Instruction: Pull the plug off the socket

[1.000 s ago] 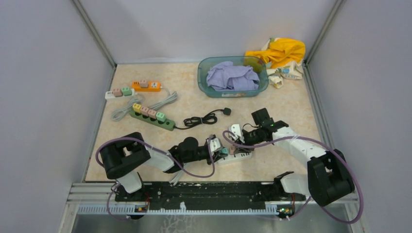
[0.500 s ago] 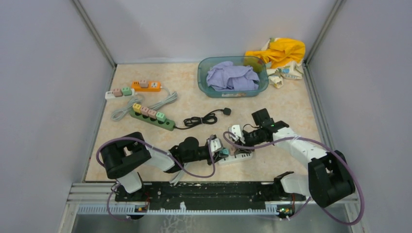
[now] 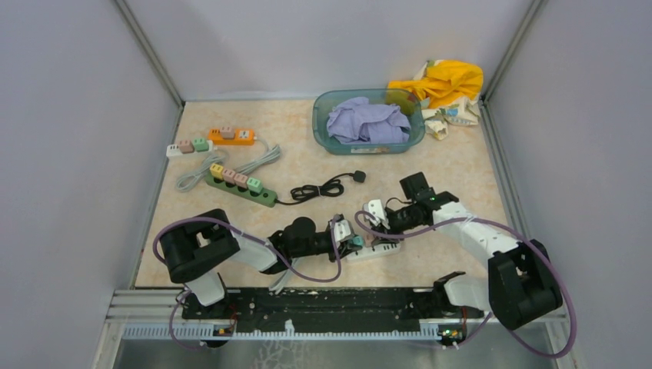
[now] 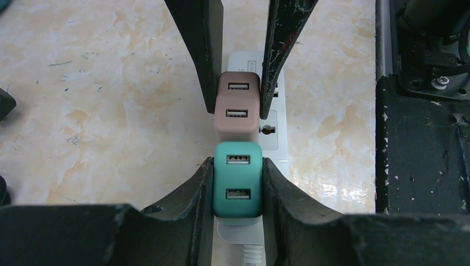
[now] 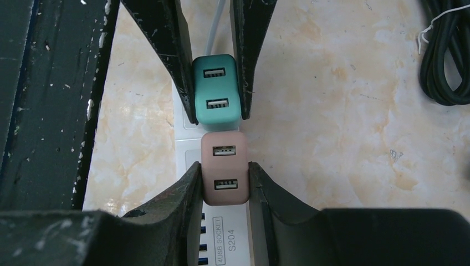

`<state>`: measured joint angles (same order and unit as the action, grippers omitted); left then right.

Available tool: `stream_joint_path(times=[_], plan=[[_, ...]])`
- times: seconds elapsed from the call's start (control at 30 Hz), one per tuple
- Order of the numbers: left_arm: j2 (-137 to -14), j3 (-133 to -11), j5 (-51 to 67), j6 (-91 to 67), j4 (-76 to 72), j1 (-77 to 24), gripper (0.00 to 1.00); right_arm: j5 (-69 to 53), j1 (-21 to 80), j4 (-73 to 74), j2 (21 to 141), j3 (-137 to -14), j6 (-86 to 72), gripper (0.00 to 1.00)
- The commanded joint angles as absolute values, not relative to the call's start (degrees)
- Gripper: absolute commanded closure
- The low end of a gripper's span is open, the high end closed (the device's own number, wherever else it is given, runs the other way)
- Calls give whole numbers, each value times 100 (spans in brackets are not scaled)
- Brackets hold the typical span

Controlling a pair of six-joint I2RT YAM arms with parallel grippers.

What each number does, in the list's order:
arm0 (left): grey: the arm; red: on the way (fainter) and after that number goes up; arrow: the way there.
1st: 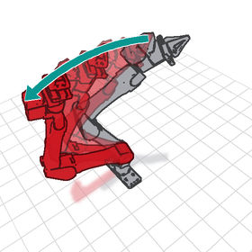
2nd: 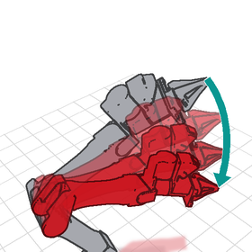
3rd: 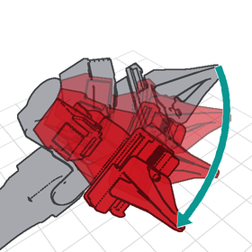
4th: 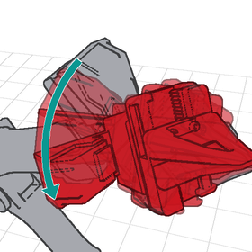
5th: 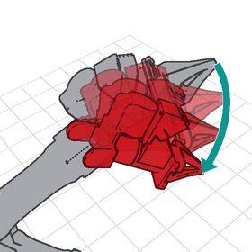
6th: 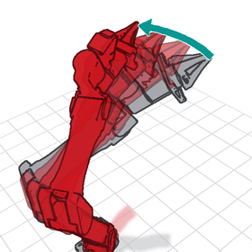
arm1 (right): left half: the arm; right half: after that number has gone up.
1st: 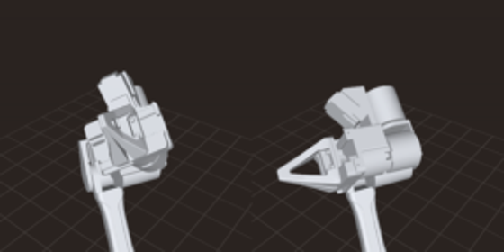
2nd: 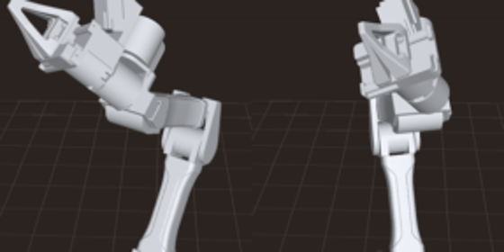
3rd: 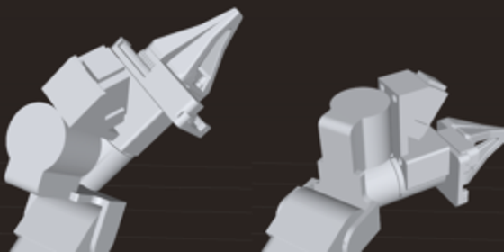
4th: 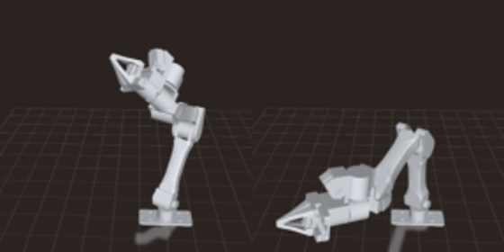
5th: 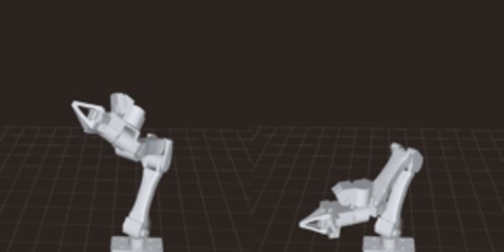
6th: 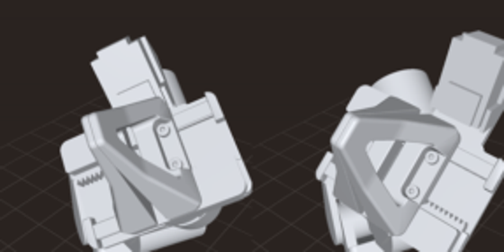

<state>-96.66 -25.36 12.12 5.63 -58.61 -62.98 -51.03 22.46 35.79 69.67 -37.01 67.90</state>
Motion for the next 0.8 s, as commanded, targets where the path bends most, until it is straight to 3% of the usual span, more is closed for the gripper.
stream_joint_path(times=[0.0, 0.4, 0.77], plan=[[-9888, -2440, 1200, 512, -5076, -6302, 100, -5556, 2386, 2937, 6963, -3898, 6175, 100], [-9880, -2428, 1201, 516, -5086, -6299, 100, -5733, 2065, 3580, 6777, -3715, 7111, 100], [-9862, -2416, 1188, 508, -5101, -6302, 100, -5442, 2115, 2846, 6867, -3844, 6104, 100]])
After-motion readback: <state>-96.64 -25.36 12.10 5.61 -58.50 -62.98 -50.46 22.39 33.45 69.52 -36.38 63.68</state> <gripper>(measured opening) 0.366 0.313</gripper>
